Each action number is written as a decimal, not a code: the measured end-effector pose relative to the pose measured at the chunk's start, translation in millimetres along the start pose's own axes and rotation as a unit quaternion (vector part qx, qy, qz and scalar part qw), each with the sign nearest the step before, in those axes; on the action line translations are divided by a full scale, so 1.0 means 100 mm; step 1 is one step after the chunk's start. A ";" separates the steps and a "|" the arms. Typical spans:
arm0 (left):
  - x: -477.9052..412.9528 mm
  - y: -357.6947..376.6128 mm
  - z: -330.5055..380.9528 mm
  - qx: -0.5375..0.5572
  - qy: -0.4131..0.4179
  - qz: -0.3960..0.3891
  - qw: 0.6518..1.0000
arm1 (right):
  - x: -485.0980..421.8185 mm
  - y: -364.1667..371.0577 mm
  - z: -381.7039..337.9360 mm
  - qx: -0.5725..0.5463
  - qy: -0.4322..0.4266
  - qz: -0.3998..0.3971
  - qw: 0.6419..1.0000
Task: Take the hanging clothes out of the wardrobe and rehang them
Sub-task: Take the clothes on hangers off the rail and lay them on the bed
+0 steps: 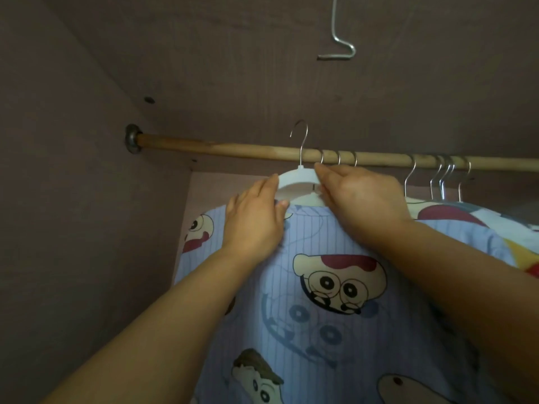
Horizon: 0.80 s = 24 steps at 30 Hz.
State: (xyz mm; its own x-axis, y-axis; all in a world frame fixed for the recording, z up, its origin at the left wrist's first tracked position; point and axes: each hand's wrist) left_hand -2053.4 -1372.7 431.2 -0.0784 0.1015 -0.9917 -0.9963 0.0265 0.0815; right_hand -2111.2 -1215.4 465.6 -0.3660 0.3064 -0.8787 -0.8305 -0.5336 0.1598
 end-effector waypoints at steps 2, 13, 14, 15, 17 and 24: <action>0.02 -0.04 0.03 0.017 0.007 0.022 1.000 | 0.05 -0.08 -0.01 -0.001 0.008 0.009 1.000; 0.56 -0.37 0.20 0.152 -0.011 0.107 0.983 | 0.51 -0.72 -0.13 -0.062 -0.016 0.060 0.996; 0.63 -0.41 0.22 0.160 -0.014 0.107 0.981 | 0.57 -0.79 -0.15 -0.048 -0.020 0.071 0.996; 0.71 -0.44 0.24 0.167 -0.017 0.106 0.980 | 0.63 -0.84 -0.17 -0.031 -0.022 0.079 0.996; 0.88 -0.53 0.29 0.165 -0.015 0.111 0.980 | 0.75 -0.98 -0.23 -0.027 -0.020 0.077 0.996; 1.32 -1.29 0.68 0.122 -0.006 0.085 0.989 | 1.08 -1.71 -0.39 -0.077 -0.016 0.096 0.992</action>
State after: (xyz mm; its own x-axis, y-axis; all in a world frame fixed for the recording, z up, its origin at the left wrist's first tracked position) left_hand -1932.5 -1295.0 296.6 -0.2420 0.1364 -0.9607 -0.9305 0.2479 0.2696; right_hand -1992.3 -1122.0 325.9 -0.5258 0.2114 -0.8239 -0.6713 -0.6980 0.2493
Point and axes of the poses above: each hand's wrist, its own x-axis away from the middle knuckle, its own y-axis out of the palm, z = x × y, and after that the axes turned 15 degrees about z, right-handed
